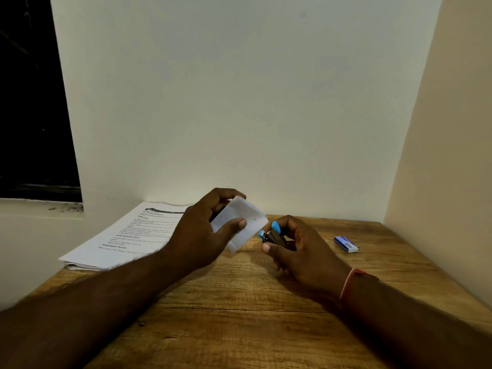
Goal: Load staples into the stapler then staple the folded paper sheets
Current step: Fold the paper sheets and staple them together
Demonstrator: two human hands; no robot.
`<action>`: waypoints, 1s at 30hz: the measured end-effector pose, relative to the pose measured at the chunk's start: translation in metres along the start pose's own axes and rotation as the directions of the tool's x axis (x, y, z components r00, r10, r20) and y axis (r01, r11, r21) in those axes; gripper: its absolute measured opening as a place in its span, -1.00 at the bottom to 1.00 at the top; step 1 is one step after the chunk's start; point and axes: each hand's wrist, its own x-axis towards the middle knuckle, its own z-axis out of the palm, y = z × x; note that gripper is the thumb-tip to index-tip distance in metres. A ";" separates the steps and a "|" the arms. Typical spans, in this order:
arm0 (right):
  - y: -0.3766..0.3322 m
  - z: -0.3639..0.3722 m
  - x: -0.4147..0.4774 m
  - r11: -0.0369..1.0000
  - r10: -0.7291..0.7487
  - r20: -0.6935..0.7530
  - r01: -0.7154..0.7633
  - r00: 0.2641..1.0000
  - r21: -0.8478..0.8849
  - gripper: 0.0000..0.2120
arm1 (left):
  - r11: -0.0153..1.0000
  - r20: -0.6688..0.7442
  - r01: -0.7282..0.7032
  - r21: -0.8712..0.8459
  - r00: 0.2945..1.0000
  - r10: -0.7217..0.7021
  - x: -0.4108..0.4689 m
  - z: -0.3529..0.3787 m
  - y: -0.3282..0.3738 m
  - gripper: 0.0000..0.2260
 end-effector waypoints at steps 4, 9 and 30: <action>0.001 0.000 0.002 0.996 -0.028 -0.025 0.026 0.999 -0.089 -0.79 | 1.000 -0.008 0.014 -0.027 1.000 -0.014 0.001 0.001 -0.001 -0.76; -0.005 -0.003 0.002 0.993 0.085 0.074 -0.090 0.994 0.075 -0.73 | 0.999 -0.009 0.016 -0.047 1.000 -0.017 0.000 0.002 0.000 -0.80; 0.003 0.002 0.007 0.993 -0.101 -0.106 0.094 0.989 -0.064 -0.63 | 0.998 -0.012 0.060 -0.013 0.998 -0.060 0.000 0.003 0.001 -0.78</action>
